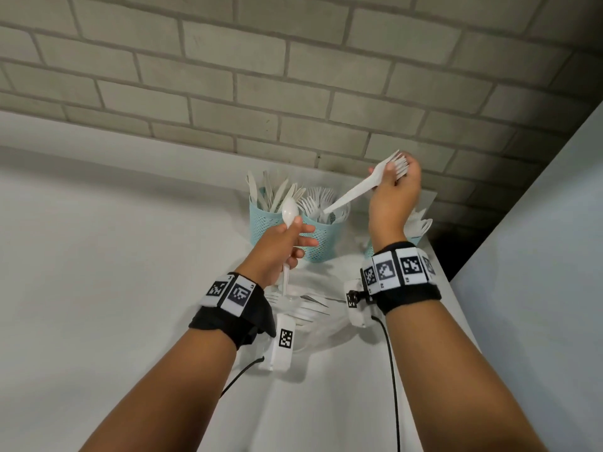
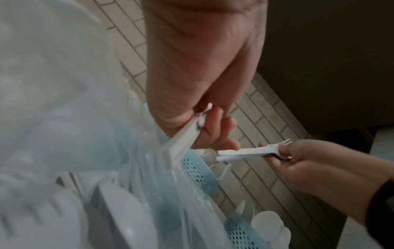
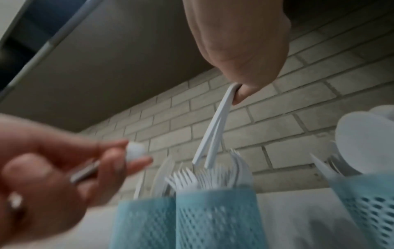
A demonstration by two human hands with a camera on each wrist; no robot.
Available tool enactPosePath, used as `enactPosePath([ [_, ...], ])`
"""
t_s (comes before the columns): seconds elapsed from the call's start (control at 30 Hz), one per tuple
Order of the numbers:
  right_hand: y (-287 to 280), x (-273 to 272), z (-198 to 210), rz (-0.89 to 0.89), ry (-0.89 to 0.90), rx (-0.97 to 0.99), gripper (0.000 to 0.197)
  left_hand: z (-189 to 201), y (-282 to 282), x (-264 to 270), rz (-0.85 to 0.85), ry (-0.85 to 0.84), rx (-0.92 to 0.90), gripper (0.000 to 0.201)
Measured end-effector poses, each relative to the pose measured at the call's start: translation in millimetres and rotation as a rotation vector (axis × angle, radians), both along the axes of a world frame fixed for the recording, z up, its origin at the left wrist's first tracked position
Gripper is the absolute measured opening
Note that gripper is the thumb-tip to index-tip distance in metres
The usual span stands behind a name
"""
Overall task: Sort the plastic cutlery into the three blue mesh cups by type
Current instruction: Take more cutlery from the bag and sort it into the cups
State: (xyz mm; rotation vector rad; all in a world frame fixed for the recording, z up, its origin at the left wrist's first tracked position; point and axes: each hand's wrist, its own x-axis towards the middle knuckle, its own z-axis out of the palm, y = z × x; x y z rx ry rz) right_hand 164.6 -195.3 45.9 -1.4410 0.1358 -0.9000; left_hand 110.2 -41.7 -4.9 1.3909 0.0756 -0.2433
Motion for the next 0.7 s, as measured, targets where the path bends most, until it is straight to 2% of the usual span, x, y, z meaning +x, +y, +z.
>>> enactPosePath([
  [0.1,7.8,6.0,-16.3,-0.032,0.027,-0.231,0.023,1.0,-1.4,5.3,-0.024,0.041,-0.052,0.044],
  [0.2,10.9,16.1,-38.8,-0.001,0.114,-0.452,0.026,-1.3,-0.1,8.8,-0.061,0.080,-0.158,0.054],
  [0.27,8.7,22.4,-50.9,-0.044,0.176,-0.595,0.029,-4.3,3.3,9.7,-0.091,0.080,-0.213,0.057],
  [0.37,8.9,21.5,-55.8,-0.113,0.286,-0.875,0.031,-8.2,7.1,11.4,-0.112,0.076,-0.221,0.050],
  [0.47,9.9,16.7,-58.2,-0.083,0.500,-1.094,0.032,-8.0,5.2,10.6,-0.100,0.072,-0.185,0.036],
  [0.53,7.9,14.9,-57.3,-0.019,0.587,-1.104,0.034,-7.3,2.5,9.0,-0.070,0.059,-0.146,0.027],
  [0.6,7.8,11.3,-51.8,0.024,0.573,-1.045,0.040,-6.2,-0.5,7.2,-0.037,0.039,-0.107,0.019],
  [0.7,11.1,-0.7,-43.5,-0.020,0.341,-0.878,0.044,-5.0,-5.7,6.6,0.008,0.004,-0.071,0.020],
])
